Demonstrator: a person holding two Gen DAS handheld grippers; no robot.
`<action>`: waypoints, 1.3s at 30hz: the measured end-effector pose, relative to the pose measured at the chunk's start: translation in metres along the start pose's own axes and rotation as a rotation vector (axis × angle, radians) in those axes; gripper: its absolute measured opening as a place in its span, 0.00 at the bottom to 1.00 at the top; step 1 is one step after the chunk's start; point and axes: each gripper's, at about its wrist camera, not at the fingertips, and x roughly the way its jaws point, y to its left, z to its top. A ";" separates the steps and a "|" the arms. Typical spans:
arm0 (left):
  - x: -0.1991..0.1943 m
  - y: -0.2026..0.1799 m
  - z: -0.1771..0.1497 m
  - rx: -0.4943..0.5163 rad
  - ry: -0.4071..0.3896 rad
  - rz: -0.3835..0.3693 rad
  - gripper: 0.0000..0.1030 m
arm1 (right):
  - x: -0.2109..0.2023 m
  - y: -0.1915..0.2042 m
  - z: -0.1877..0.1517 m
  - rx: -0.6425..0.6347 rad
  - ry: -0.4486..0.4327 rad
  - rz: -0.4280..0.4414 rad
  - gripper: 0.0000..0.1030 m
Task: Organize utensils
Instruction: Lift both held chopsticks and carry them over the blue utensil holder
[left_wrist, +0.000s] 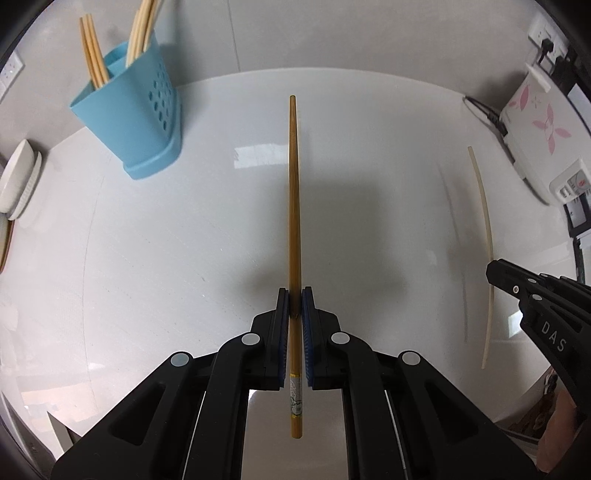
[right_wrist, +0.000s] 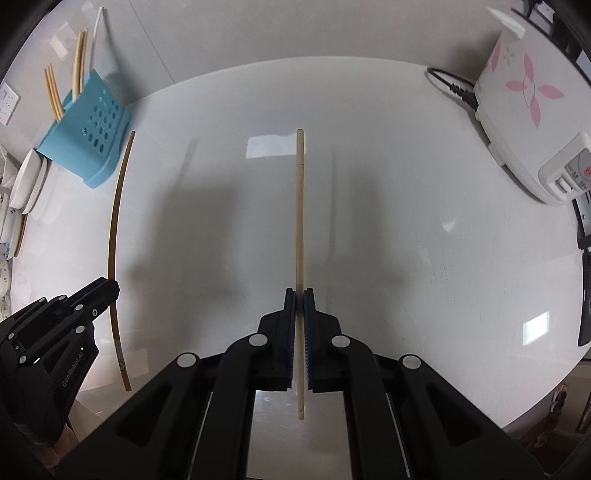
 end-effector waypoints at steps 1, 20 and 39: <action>0.001 -0.001 0.003 -0.004 -0.010 0.001 0.06 | -0.003 0.003 0.001 -0.005 -0.011 0.002 0.03; -0.064 0.066 0.034 -0.091 -0.245 0.014 0.06 | -0.046 0.078 0.037 -0.106 -0.204 0.072 0.03; -0.100 0.147 0.066 -0.178 -0.389 0.001 0.06 | -0.081 0.167 0.080 -0.206 -0.361 0.148 0.03</action>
